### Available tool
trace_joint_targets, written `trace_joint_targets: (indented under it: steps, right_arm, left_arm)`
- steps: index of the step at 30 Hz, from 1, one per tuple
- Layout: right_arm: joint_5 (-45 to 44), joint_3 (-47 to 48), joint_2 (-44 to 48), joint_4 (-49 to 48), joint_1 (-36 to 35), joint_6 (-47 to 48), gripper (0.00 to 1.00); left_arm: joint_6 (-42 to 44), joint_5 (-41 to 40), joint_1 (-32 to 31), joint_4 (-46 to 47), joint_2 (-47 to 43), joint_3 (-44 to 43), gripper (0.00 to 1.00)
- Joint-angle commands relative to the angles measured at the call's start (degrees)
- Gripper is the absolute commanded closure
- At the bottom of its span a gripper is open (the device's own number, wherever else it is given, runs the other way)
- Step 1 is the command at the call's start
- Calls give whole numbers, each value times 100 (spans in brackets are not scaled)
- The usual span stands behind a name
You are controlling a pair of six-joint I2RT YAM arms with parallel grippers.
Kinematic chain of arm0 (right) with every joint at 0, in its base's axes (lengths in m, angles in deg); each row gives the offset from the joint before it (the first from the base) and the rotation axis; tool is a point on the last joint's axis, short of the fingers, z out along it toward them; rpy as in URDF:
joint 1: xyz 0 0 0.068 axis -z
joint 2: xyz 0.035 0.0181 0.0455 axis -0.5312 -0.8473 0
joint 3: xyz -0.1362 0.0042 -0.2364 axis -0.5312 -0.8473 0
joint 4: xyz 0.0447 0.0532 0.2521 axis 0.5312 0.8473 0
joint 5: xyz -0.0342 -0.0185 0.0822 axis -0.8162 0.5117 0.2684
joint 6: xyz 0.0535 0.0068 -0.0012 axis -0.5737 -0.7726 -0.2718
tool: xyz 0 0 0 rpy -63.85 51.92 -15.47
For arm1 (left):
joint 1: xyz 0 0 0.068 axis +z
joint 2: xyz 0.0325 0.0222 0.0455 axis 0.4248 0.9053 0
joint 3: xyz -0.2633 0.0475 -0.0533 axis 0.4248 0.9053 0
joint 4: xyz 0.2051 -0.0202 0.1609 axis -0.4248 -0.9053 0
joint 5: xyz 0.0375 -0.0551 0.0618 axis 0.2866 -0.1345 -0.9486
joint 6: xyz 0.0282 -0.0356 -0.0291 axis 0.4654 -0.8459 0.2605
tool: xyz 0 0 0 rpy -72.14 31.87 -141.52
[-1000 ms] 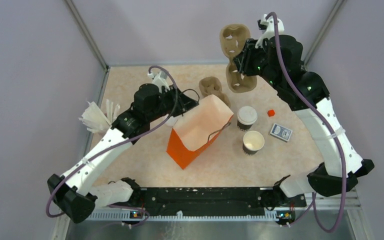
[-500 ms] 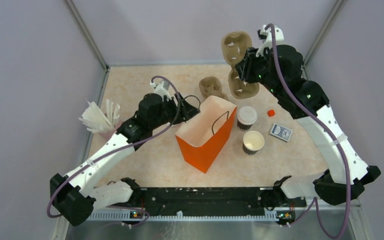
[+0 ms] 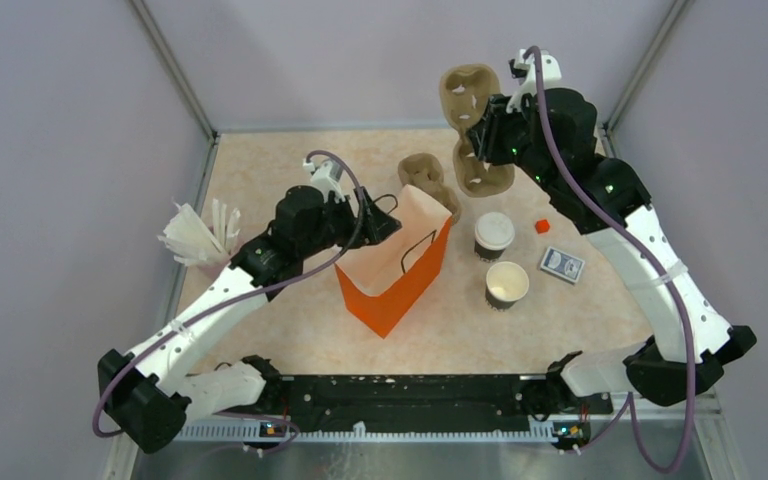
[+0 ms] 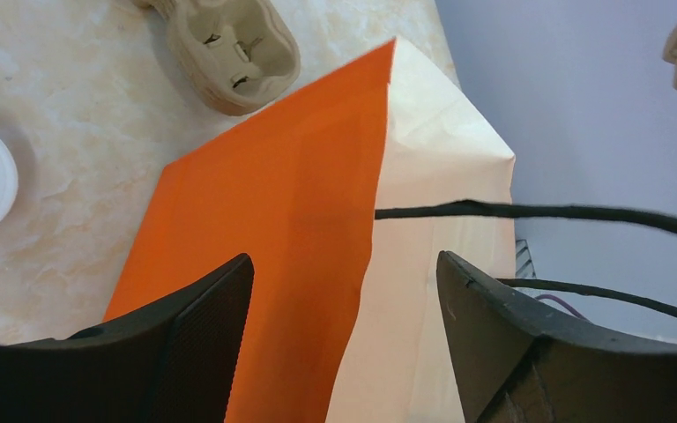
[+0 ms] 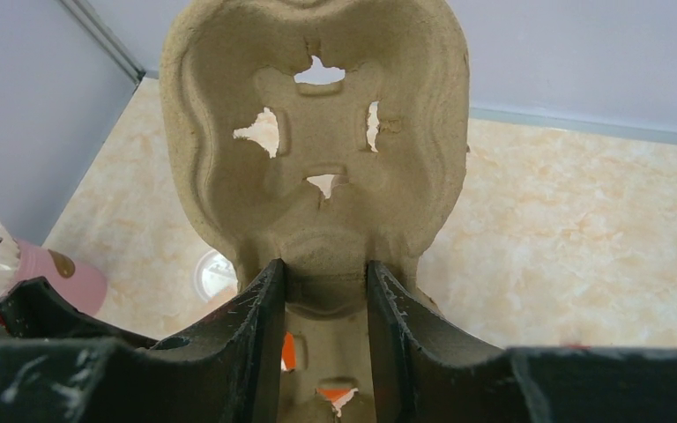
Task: Pack the takeout coffee
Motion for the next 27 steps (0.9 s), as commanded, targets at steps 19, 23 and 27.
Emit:
trace_joint_targets:
  steps: [19,23,27]
  right_arm:
    - [-97,310,44,-126,-20,64,66]
    - [-78,330,57,-125,-20,50,66]
    - [-82,321,56,-138,-20,30,66]
  left_arm:
    - [131,-281,-19,-464,304,-736,14]
    - [134,-184,-13,-1013,344,-971,12]
    - [99,187,-11,-1333,388,-1088,11]
